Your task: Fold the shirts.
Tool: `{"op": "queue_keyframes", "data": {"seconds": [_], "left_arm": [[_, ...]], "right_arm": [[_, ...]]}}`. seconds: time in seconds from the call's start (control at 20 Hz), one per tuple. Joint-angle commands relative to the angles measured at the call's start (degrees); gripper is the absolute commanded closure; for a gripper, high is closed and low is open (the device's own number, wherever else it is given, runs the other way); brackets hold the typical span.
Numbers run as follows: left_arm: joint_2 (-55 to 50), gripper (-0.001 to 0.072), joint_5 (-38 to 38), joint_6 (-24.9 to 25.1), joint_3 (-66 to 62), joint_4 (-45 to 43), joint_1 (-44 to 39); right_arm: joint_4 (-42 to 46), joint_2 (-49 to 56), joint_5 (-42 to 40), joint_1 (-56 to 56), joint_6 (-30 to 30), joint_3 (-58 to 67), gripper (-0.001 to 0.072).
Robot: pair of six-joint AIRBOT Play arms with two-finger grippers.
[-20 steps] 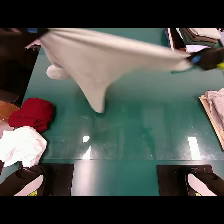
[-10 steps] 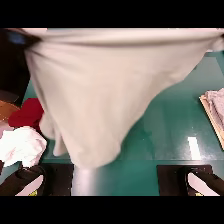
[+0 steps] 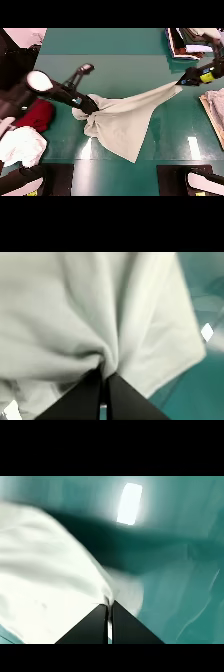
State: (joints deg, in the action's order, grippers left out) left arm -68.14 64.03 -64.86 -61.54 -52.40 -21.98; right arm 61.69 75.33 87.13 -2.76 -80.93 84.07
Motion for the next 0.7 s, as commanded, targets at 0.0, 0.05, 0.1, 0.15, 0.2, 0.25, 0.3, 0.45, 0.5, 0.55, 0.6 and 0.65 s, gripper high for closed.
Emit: {"op": "queue_keyframes", "data": {"seconds": [0.0,0.05,0.1,0.15,0.2,0.25,0.3,0.45,0.5,0.55,0.6,0.65], "left_arm": [[-5.53,0.065,-10.08,0.35,4.15,0.07,-1.31],[-5.53,0.0399,-10.4,0.35,3.69,0.02,-1.31],[-5.53,0.0147,-8.48,0.33,2.25,-0.15,-0.98],[-5.42,0.0102,-4.85,0.31,0.17,-0.26,-0.09],[-5.01,0.0103,-0.04,0.28,-2.47,-0.37,1.57],[-4.15,0.0103,4.09,0.15,-4.96,-0.37,3.69],[-2.51,0.0103,7.13,0.11,-7.1,-0.39,6.64],[4.24,0.0103,7.91,-1.27,-7.76,-2.99,16.0],[5.86,0.0103,8.48,-2.51,-6.45,-4.52,18.51],[7.08,0.0103,8.63,-3.34,-3.89,-4.81,20.55],[7.58,0.0103,8.28,-4.26,-0.7,-4.79,21.84],[7.58,0.0103,7.23,-4.9,2.84,-4.74,22.6]], "right_arm": [[-0.17,1.22,-2.58,0.02,0.09,-5.27,0.0697],[-0.15,1.25,-2.6,0.02,0.09,-5.4,0.0697],[-0.17,1.22,-2.8,0.02,0.09,-5.35,0.0697],[-0.15,1.22,-3.04,0.02,0.09,-5.35,0.0697],[-0.15,1.2,-2.93,0.02,0.09,-5.35,0.0697],[-0.11,1.01,-2.97,0.02,0.09,-5.38,0.0697],[-0.17,0.74,-3.04,0.02,0.09,-5.38,0.0697],[-0.13,0.11,-3.17,0.02,0.2,-5.38,0.0697],[-0.09,-0.02,-3.21,0.02,0.24,-5.38,0.0697],[-0.09,-0.13,-3.39,0.02,0.28,-5.38,0.0697],[-0.13,-0.13,-3.41,0.02,0.35,-5.38,0.0697],[-0.13,-0.11,-3.54,0.02,0.37,-5.38,0.0697]]}}
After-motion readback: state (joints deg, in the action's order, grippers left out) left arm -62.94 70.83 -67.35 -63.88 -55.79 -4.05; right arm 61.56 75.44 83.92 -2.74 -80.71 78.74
